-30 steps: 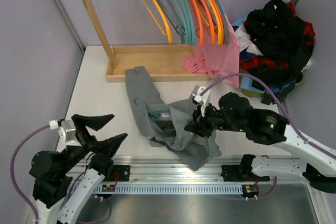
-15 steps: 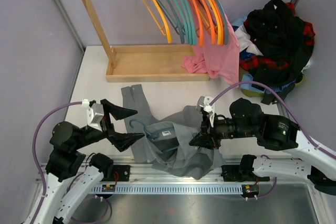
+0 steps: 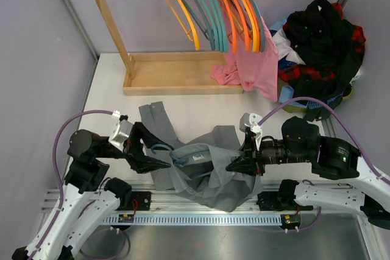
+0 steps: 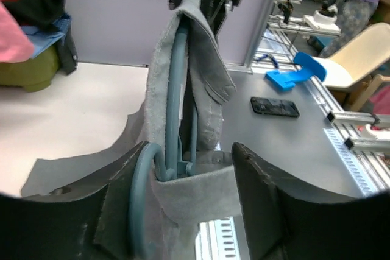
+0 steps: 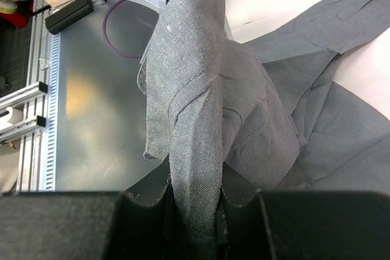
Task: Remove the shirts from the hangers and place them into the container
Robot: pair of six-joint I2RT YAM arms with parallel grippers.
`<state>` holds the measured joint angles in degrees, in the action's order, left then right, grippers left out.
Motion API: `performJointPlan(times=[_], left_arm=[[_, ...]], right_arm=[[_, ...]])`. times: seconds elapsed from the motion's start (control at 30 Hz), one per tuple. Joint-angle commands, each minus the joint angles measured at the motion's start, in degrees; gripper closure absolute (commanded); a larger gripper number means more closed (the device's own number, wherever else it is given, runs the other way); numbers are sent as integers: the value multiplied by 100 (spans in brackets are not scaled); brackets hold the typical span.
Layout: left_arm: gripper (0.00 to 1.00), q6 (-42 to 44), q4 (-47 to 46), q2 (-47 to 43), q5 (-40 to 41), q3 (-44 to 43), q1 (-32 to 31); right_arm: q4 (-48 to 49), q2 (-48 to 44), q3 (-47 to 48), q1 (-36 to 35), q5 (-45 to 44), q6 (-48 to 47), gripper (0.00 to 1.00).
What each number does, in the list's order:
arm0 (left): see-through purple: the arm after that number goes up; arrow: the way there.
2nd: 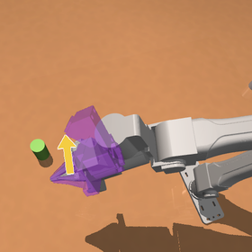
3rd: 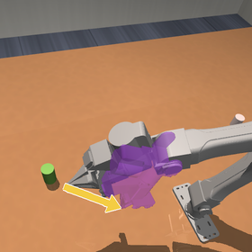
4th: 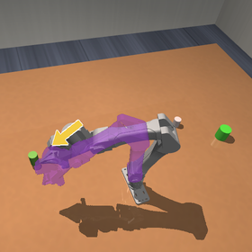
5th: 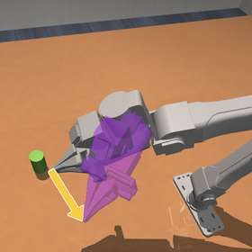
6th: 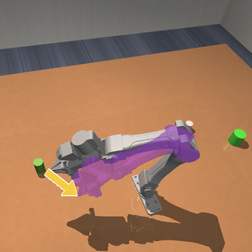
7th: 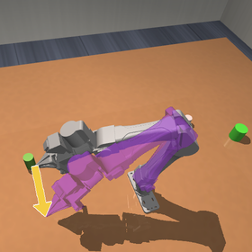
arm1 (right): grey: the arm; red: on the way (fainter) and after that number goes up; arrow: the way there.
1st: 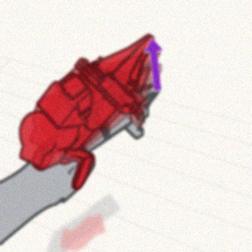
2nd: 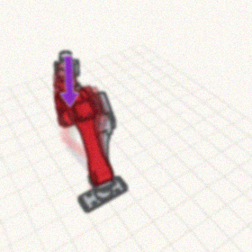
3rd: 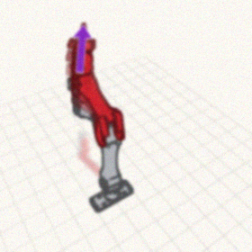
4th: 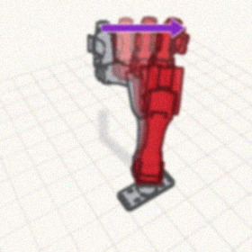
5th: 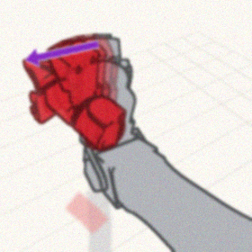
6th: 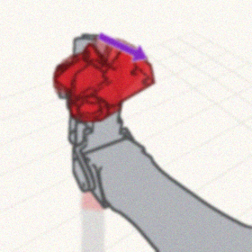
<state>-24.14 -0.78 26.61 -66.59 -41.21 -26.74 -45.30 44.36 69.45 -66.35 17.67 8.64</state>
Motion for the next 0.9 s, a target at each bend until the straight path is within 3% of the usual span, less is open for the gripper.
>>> performJointPlan(times=[0.0,0.23,0.37,0.43,0.57,0.6,0.67,0.73,0.77,0.87], left_arm=[[49,-73,-546,-68,-707,-62,-15],[77,-423,-1090,-288,-487,87,-15],[89,-1082,-2133,-341,-355,402,-15],[100,-1338,-2409,-350,-224,465,-15],[100,-1190,-2052,-411,22,404,-15],[100,-1042,-1797,-428,84,221,-15],[100,-375,-704,-551,426,-96,-15],[100,501,231,-604,881,-761,-15],[100,750,1071,-631,1032,-992,-15],[100,1428,2226,-709,1455,-1739,-15]], right_arm=[[451,-94,51,-45,96,-29,100],[575,-24,-54,-45,228,50,100],[706,-6,-133,-45,307,102,100],[812,38,-177,-45,325,111,100],[952,187,-239,-45,307,120,100],[970,196,-256,-45,255,137,91],[953,248,-257,-45,106,129,62],[909,258,-292,-45,-18,146,44],[900,223,-309,-45,-123,138,40],[935,100,-458,-45,-395,199,33]])
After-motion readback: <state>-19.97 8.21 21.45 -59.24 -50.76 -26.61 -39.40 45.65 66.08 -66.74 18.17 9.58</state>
